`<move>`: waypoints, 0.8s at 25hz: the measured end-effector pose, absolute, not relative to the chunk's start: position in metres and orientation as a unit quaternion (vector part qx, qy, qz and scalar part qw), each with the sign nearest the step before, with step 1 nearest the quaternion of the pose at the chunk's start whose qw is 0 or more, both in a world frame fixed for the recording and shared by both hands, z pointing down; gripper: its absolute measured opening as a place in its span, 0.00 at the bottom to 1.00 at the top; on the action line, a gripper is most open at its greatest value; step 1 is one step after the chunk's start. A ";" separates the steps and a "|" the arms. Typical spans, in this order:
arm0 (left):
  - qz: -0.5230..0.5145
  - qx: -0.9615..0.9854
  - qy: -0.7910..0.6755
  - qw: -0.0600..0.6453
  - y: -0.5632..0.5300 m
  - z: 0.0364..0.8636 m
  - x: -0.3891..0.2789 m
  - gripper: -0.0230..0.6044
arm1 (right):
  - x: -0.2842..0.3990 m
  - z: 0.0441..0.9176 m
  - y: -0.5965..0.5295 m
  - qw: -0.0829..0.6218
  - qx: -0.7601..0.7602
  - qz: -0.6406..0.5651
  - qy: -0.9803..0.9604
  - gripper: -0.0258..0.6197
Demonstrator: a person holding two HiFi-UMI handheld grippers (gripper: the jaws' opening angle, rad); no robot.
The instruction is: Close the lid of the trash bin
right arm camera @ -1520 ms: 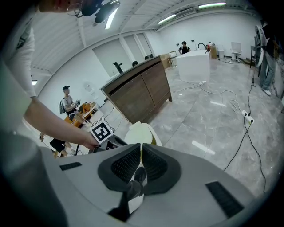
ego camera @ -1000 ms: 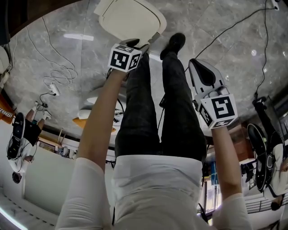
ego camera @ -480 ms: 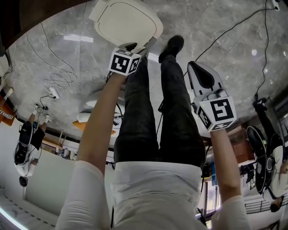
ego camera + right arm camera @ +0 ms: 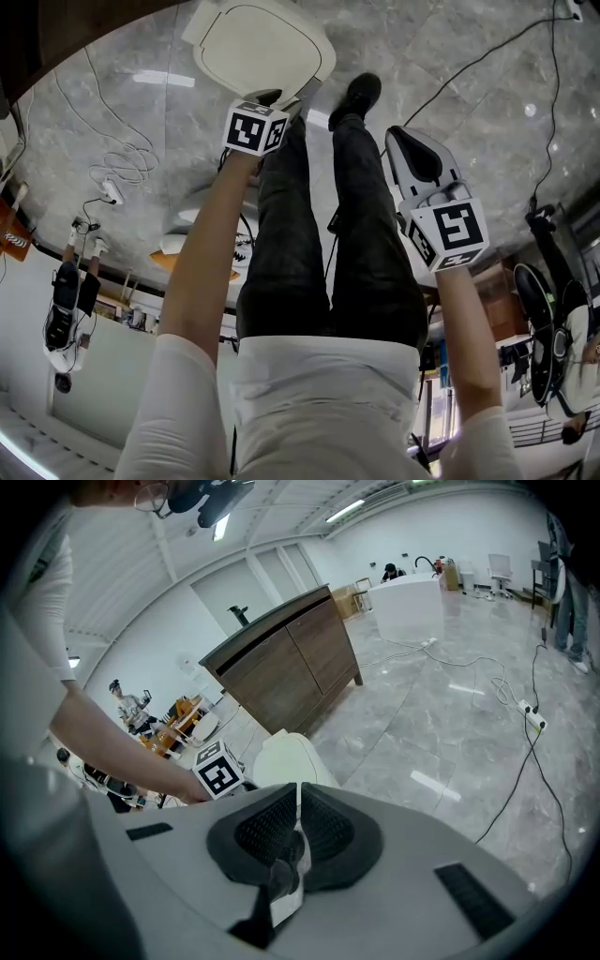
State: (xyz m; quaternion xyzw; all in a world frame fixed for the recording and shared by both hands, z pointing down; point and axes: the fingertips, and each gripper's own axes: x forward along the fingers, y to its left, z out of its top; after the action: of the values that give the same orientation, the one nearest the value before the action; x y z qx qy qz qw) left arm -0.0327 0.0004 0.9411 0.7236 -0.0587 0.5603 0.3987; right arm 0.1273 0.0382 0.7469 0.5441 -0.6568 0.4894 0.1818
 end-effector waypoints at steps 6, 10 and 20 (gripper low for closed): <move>0.549 0.742 -0.063 0.379 -0.005 0.920 -0.017 0.35 | 0.139 0.732 0.033 0.187 0.545 0.476 -0.665 0.09; 0.537 0.754 -0.073 0.371 -0.015 0.898 -0.003 0.35 | 0.145 0.717 0.029 0.194 0.544 0.462 -0.673 0.09; 0.509 0.774 -0.103 0.362 -0.019 0.831 0.015 0.27 | 0.152 0.674 0.030 0.222 0.530 0.425 -0.699 0.09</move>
State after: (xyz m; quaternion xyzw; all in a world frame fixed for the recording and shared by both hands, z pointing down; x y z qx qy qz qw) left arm 0.0149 -0.0193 0.8313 0.7745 -0.1028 0.5089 0.3615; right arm 0.1524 0.0304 0.6739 0.5304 -0.6989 0.4254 0.2218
